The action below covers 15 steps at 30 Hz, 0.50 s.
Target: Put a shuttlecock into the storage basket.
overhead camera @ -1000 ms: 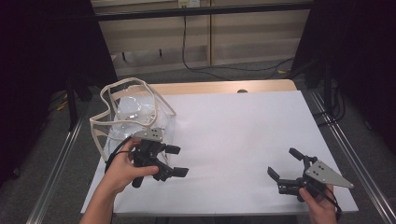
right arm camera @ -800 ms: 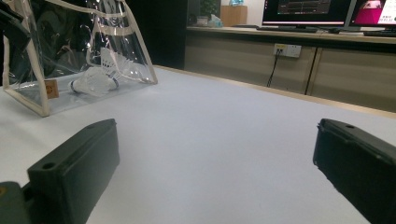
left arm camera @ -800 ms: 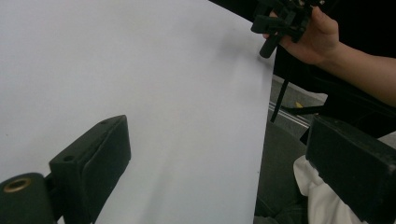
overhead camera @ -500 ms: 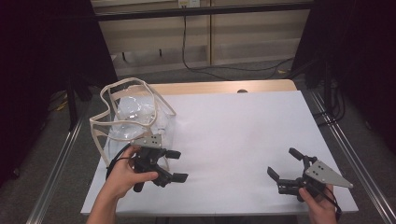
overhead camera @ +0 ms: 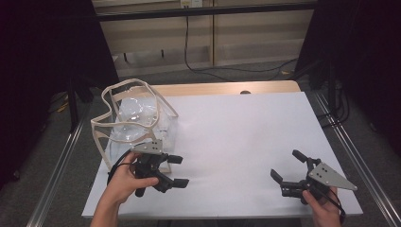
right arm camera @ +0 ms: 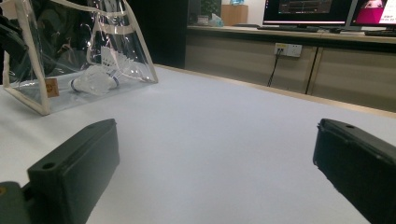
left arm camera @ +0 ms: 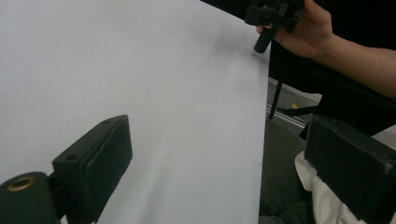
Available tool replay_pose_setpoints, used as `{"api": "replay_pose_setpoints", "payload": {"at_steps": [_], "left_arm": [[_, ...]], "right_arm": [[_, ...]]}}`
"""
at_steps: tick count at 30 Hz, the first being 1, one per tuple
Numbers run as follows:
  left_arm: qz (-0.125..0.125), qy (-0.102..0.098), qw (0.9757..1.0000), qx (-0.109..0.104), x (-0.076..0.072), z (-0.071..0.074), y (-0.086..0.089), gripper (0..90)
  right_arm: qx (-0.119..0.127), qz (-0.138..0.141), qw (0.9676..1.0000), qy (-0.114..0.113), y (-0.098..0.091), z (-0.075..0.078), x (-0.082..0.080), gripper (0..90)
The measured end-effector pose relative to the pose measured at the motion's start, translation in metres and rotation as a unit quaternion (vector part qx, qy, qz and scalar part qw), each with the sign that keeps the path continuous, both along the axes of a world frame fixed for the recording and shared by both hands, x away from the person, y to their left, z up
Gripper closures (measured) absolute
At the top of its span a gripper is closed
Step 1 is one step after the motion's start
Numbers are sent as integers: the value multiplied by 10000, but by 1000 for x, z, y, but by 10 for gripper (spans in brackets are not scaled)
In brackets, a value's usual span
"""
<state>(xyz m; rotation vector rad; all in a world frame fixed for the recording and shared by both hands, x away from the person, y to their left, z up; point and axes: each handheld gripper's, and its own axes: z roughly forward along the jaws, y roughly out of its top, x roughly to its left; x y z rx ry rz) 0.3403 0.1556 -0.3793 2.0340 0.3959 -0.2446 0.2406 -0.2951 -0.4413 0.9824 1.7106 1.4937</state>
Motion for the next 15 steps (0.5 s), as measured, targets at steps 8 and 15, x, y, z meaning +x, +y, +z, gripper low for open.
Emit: {"api": "replay_pose_setpoints", "payload": {"at_steps": [8,15], "left_arm": [[8,42,10000,-12,0,-6,3,86],[102,57,9999,6,0,-14,7,75]], "right_arm": [[-6,5,10000,-9,0,0,1,3],[-11,-5,10000,-6,0,0,0,3]]}}
